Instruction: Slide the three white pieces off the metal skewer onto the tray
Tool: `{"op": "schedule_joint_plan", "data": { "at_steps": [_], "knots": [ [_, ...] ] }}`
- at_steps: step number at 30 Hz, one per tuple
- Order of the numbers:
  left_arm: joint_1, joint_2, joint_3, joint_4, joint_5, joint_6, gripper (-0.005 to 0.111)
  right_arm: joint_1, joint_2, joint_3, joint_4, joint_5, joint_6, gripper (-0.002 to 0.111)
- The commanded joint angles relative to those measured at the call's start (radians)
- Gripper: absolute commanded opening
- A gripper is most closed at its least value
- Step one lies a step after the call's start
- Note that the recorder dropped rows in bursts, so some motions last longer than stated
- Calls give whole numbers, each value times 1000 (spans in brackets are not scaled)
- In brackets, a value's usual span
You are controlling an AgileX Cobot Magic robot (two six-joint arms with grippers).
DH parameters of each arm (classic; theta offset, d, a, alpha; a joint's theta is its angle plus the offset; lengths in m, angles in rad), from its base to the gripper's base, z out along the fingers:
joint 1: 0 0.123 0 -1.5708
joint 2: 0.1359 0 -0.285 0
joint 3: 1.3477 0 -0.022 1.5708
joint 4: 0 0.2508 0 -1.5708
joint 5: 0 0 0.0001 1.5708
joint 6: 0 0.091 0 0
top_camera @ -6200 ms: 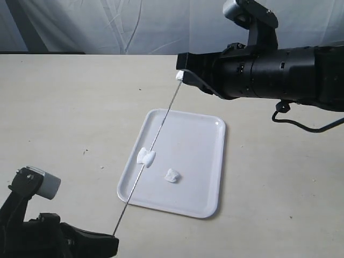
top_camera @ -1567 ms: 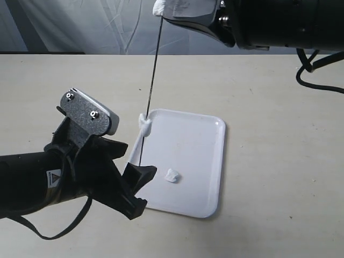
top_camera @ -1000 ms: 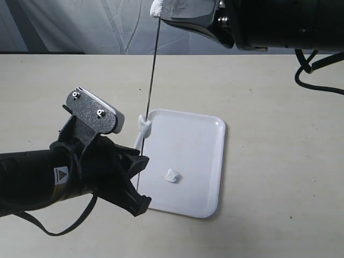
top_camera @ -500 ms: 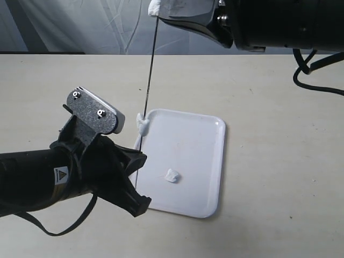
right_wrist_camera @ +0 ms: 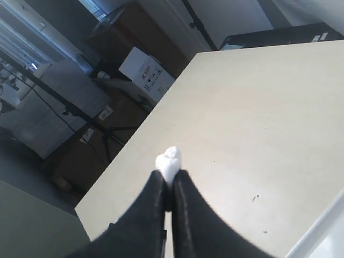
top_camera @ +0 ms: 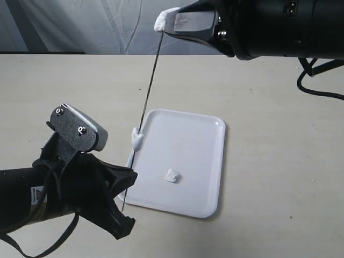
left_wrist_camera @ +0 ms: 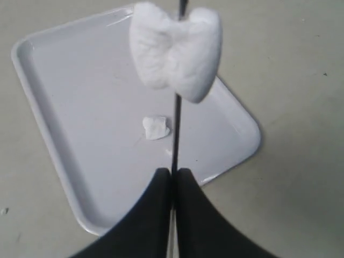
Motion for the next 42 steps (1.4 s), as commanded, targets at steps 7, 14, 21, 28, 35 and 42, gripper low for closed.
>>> {"op": "schedule_joint_plan", "data": {
  "at_steps": [7, 14, 21, 28, 35, 42],
  "knots": [
    [-3, -1, 21, -73, -178, -8, 0, -2, -7, -8, 25, -162, -24, 0],
    [-3, -1, 90, -80, -192, -27, 0, -2, -5, -8, 25, -276, -59, -1],
    [-3, -26, 91, -85, -120, -30, 0, -2, 17, -8, -34, -271, -62, -1],
    [-3, -128, 92, -99, 14, -30, 0, -2, 123, 66, -94, -185, -54, -1],
    [-3, -152, 92, -125, 134, -1, 0, -2, 322, 127, -77, -188, -49, -1],
    [-3, -134, 103, -148, 159, 60, 0, -2, 493, 127, -41, -161, -49, -1]
  ]
}}
